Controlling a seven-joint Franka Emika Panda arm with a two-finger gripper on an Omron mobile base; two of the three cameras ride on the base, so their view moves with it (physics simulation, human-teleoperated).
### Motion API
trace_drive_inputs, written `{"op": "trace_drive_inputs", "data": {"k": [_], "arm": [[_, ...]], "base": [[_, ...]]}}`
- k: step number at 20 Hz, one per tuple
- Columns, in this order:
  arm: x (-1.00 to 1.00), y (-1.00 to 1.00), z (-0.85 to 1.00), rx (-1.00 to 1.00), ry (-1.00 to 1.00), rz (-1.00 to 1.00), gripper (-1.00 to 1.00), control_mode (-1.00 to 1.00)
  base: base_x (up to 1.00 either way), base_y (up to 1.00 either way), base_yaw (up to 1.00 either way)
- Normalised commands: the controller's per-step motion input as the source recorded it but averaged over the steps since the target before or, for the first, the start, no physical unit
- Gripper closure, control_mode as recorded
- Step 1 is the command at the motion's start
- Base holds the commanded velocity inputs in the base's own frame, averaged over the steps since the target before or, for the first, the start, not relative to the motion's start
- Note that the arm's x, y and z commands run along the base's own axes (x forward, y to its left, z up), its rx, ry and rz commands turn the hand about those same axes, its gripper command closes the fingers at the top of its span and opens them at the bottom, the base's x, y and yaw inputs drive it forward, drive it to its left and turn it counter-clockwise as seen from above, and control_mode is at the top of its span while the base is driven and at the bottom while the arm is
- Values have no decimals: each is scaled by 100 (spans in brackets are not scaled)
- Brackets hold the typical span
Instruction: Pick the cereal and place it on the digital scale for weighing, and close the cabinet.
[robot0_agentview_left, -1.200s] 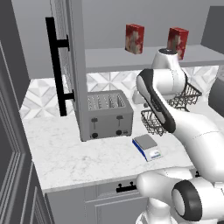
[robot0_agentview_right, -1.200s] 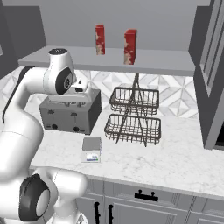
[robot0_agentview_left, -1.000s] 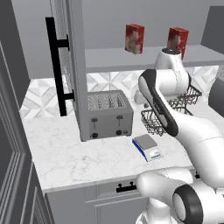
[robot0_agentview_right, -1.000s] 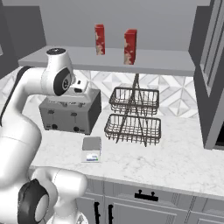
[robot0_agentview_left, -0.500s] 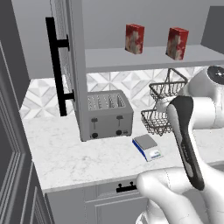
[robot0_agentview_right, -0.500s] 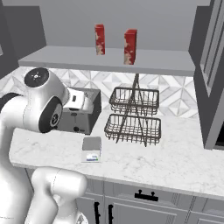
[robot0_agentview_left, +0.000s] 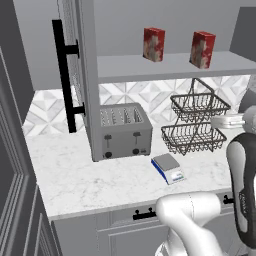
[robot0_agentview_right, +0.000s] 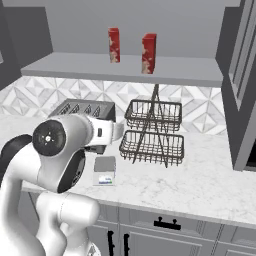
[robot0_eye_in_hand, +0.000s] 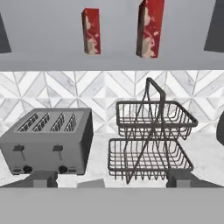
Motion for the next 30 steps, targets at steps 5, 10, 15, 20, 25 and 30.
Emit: {"op": "trace_drive_inputs", "data": {"k": [5,10,15,20,25,30], "arm": [[-32,-34,80,0,-38,0,-100,-100],[-2,-14,77,0,-7,0,-100,-100],[4,-19,76,1,0,0,-100,-100],[5,-14,55,1,0,0,-100,-100],[27,5,18,-1,3,2,-100,-100],[43,5,-16,0,3,1,-100,-100]], "base": [[0,0,0],[0,0,0],[0,0,0],[0,0,0],[0,0,0],[0,0,0]]}}
